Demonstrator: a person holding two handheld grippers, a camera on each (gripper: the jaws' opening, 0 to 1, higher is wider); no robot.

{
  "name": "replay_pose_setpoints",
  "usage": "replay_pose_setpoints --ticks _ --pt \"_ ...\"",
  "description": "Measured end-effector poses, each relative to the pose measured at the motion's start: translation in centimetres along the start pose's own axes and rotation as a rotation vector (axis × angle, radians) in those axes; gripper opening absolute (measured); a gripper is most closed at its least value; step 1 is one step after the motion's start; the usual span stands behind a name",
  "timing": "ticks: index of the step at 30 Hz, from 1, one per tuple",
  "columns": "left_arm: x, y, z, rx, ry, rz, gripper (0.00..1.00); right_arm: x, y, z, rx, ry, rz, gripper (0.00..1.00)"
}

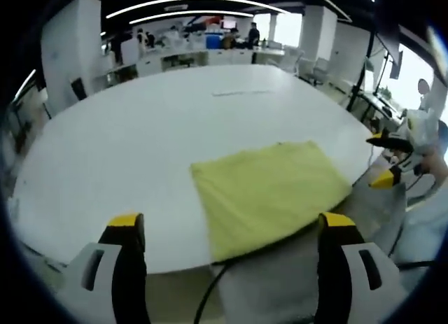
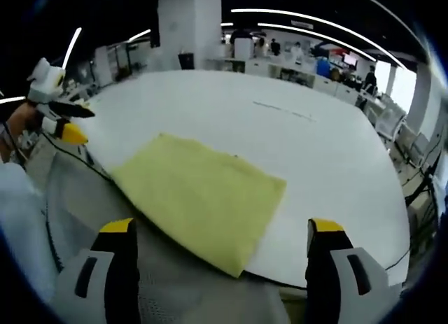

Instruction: Fold the garment on the visible template until the final outline fits inside the template.

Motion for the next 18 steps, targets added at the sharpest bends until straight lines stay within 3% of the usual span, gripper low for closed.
replay_pose_setpoints --ticks 5,10,15,18 --pt "-0.5 0.0 0.3 -0.026 0.04 -0.023 1.0 -0.4 -0.4 -0.2 0.011 0.005 -0.002 1.0" --pt "-0.6 0.3 0.3 -0.031 0.006 0.0 1.0 0.0 -0.8 -0.4 0.023 0.004 -0.016 1.0" --pt "-1.0 0.0 -0.4 -0.028 0.018 -0.013 1.0 0.2 -1.0 -0.6 -0.004 -0.013 -0.046 1.0" --pt "-0.8 0.1 -0.7 -0.004 0.014 -0.014 1.0 -0.4 -0.6 -0.9 -0.011 0.034 -0.033 1.0"
Point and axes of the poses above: the point that each gripper's makers call its tool centre point, and the gripper's own axes: x roughly forward along the fingers, y roughly to its right, z roughly out of its underside, the point moved 10 cm from there along -x, roughly backward along the fingers, and after that the axes turned 1 degree about y, right-handed, at the moved point
